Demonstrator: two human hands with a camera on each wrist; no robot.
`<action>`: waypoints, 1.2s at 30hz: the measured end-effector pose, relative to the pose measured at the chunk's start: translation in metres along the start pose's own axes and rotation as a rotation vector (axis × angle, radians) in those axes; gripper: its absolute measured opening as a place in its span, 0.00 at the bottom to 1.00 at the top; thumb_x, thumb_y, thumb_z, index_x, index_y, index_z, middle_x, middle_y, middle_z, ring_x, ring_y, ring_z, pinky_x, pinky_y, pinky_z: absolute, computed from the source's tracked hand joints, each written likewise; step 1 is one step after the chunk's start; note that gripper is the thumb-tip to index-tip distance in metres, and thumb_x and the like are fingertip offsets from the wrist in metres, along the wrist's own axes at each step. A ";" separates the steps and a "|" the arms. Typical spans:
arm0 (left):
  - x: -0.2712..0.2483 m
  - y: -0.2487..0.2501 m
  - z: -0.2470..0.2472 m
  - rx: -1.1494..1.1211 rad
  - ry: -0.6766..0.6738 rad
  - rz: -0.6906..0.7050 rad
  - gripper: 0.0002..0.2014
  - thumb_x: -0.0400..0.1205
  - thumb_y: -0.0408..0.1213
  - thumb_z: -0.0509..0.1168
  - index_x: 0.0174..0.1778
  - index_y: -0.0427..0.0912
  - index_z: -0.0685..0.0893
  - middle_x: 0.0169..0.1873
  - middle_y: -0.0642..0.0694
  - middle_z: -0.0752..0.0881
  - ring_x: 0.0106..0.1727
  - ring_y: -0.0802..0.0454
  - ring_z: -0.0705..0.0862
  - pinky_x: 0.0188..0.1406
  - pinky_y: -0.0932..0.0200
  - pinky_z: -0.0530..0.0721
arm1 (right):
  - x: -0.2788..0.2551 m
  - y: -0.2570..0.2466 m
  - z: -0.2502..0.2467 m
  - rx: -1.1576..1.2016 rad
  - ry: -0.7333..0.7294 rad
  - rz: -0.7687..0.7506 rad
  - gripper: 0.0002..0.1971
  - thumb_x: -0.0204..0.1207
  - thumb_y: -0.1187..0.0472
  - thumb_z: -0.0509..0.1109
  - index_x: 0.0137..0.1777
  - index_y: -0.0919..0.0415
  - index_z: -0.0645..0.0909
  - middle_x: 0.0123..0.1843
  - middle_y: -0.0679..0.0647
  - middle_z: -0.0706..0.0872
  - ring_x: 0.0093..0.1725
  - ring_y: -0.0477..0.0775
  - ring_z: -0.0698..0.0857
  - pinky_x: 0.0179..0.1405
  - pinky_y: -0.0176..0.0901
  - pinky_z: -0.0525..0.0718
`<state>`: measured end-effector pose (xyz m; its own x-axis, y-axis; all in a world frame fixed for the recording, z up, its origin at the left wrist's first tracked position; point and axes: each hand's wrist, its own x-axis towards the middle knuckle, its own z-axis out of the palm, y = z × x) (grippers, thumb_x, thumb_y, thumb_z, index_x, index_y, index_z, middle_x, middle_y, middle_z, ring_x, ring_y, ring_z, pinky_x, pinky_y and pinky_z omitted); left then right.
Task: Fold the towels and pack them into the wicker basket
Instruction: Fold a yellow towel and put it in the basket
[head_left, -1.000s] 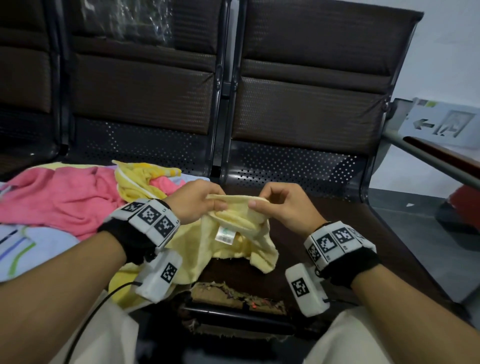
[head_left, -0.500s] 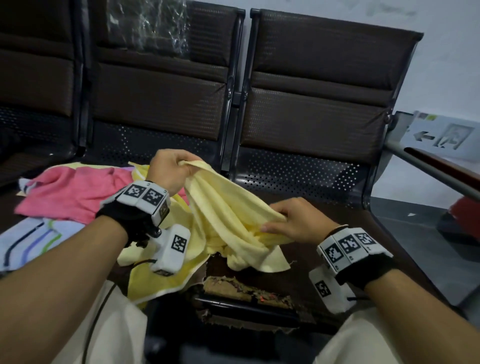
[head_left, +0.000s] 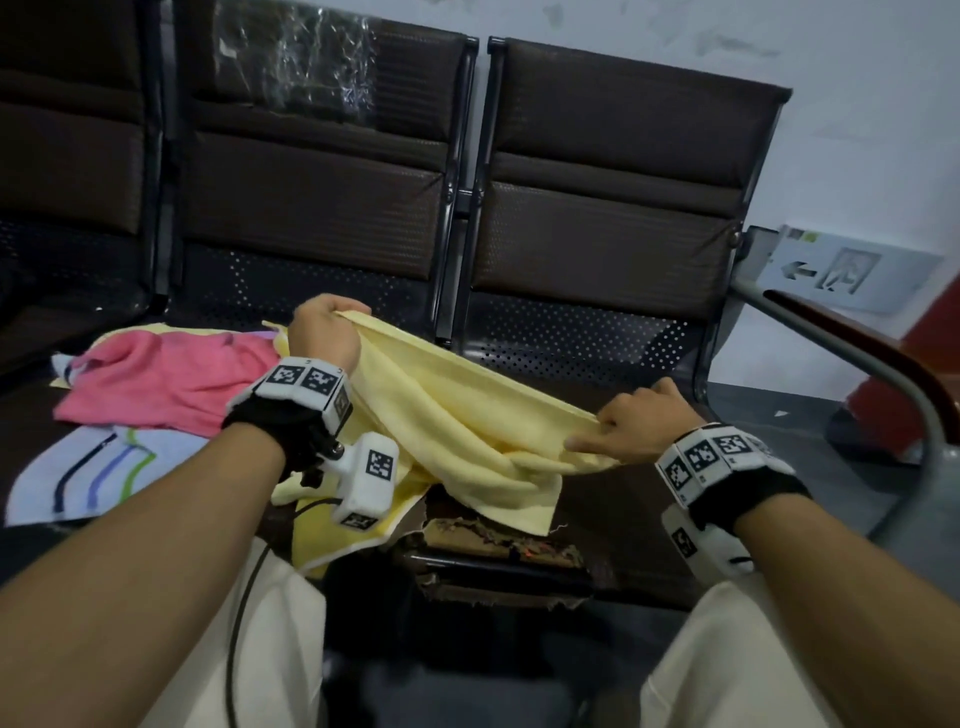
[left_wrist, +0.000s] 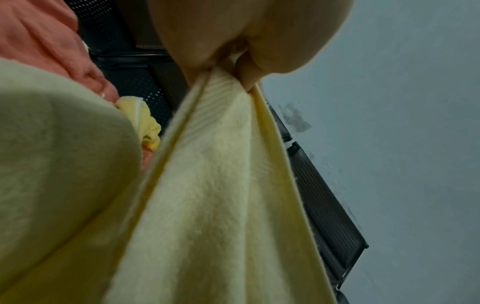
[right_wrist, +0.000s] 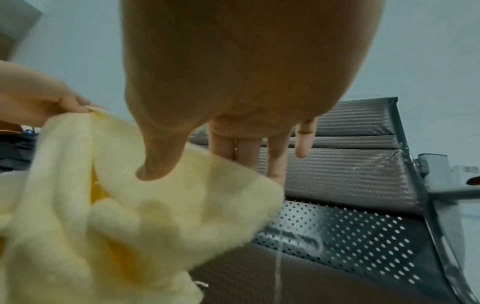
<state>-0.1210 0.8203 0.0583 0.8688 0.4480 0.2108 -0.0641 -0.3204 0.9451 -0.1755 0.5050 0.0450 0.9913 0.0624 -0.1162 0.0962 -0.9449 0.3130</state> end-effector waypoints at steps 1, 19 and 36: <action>-0.001 -0.001 0.002 0.016 -0.010 -0.003 0.20 0.76 0.23 0.51 0.43 0.45 0.87 0.51 0.43 0.88 0.48 0.46 0.82 0.45 0.56 0.79 | -0.001 0.000 0.002 0.010 -0.049 0.033 0.36 0.70 0.21 0.44 0.41 0.48 0.82 0.41 0.47 0.85 0.45 0.52 0.80 0.56 0.54 0.62; 0.010 -0.036 0.036 0.656 -0.346 0.284 0.18 0.81 0.22 0.55 0.60 0.38 0.86 0.60 0.32 0.84 0.62 0.34 0.80 0.63 0.45 0.79 | 0.033 0.029 0.023 0.330 -0.012 0.247 0.08 0.75 0.53 0.72 0.50 0.55 0.83 0.54 0.55 0.84 0.57 0.59 0.81 0.64 0.58 0.74; -0.017 0.070 0.001 0.320 -0.111 0.433 0.08 0.81 0.33 0.64 0.45 0.46 0.89 0.45 0.39 0.89 0.55 0.38 0.84 0.54 0.50 0.81 | -0.021 0.049 -0.071 0.931 0.650 0.511 0.13 0.71 0.66 0.63 0.49 0.56 0.86 0.54 0.62 0.88 0.60 0.68 0.82 0.63 0.57 0.78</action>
<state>-0.1402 0.7896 0.1202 0.8437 0.1336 0.5199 -0.2897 -0.7020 0.6506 -0.1852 0.4808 0.1298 0.7828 -0.4826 0.3928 -0.1509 -0.7597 -0.6326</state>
